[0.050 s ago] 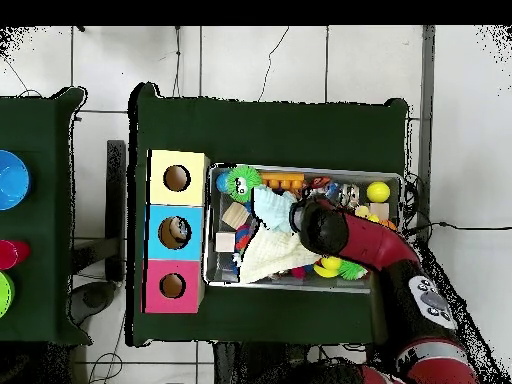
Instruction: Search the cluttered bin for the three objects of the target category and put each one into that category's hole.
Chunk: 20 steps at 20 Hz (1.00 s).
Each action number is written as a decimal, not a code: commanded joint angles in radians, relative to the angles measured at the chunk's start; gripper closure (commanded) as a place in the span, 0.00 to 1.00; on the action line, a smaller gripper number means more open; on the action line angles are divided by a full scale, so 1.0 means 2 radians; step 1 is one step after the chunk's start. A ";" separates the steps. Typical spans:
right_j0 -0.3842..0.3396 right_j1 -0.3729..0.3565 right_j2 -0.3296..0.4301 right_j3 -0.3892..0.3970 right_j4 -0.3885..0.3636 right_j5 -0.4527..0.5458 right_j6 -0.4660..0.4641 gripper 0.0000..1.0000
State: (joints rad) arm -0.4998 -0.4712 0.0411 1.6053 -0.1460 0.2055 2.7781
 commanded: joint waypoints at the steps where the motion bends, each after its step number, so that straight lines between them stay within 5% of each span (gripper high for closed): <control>1: -0.037 -0.007 0.010 0.033 -0.041 0.008 -0.038 0.00; 20: -0.042 0.036 0.021 -0.013 -0.070 -0.013 -0.022 0.00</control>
State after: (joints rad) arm -0.5880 -0.4549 0.0363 1.6165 -0.2404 0.2056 2.7781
